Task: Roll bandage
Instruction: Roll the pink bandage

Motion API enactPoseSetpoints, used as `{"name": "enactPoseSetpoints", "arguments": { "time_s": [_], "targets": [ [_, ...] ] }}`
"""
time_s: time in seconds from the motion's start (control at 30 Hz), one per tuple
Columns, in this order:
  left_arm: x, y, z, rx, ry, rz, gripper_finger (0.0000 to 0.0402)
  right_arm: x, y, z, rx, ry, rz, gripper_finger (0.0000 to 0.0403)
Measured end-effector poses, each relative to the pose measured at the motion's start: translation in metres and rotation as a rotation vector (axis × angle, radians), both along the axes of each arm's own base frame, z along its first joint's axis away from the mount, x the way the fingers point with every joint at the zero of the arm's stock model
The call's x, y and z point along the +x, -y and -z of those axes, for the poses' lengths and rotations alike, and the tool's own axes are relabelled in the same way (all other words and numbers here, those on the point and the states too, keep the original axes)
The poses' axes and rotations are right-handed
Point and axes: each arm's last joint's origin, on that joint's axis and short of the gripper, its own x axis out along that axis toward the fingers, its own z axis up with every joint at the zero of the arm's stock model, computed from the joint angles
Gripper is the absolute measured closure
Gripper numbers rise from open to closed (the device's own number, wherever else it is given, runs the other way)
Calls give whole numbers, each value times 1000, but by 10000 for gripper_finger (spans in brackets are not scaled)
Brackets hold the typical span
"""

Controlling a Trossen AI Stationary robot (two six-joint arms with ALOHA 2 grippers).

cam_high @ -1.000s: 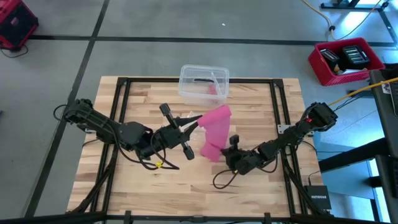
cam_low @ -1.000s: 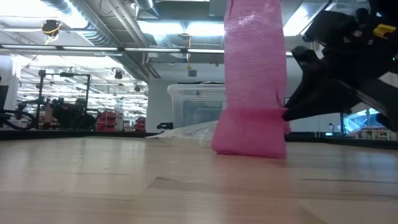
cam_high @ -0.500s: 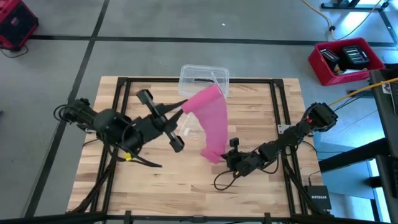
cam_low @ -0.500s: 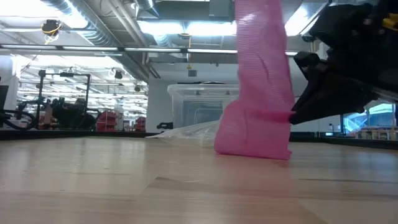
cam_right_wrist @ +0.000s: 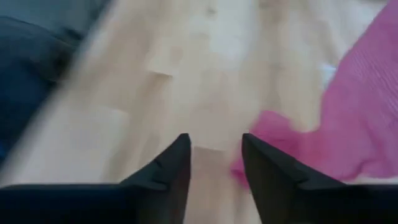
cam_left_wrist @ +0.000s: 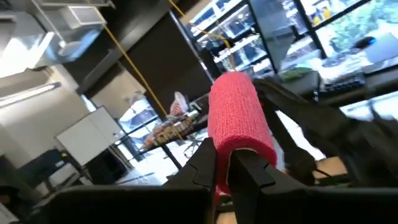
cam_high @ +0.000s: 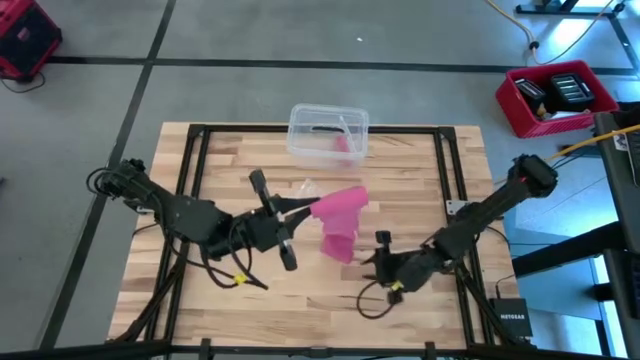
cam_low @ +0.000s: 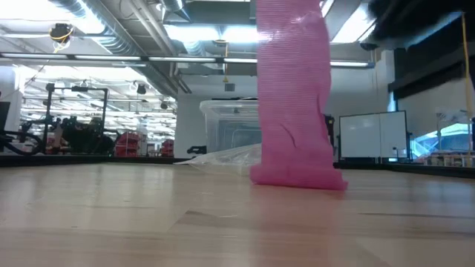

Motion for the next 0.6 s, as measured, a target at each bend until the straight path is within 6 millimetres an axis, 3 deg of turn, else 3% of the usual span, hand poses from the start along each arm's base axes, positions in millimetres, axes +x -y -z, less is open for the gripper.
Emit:
{"name": "enactPoseSetpoints", "arguments": {
  "time_s": [0.13, 0.27, 0.37, 0.47, 0.6],
  "targets": [
    [-2, 6, 5, 6, -40, 35, 385, -18, -2, -38, 69, -17, -2, 225],
    [-2, 12, 11, 23, -83, 110, 385, -34, -1, -59, -51, 201, 102, 220],
    [-2, 15, 12, 6, -76, 173, 385, -35, 7, -56, -151, 305, 242, 220],
    [-2, 16, 12, 12, -77, 195, 385, -25, 15, -51, -105, 376, 340, 220],
    [-2, 15, 12, 11, -81, 197, 385, -8, 17, -41, 13, 407, 224, 220]
  ]
}}
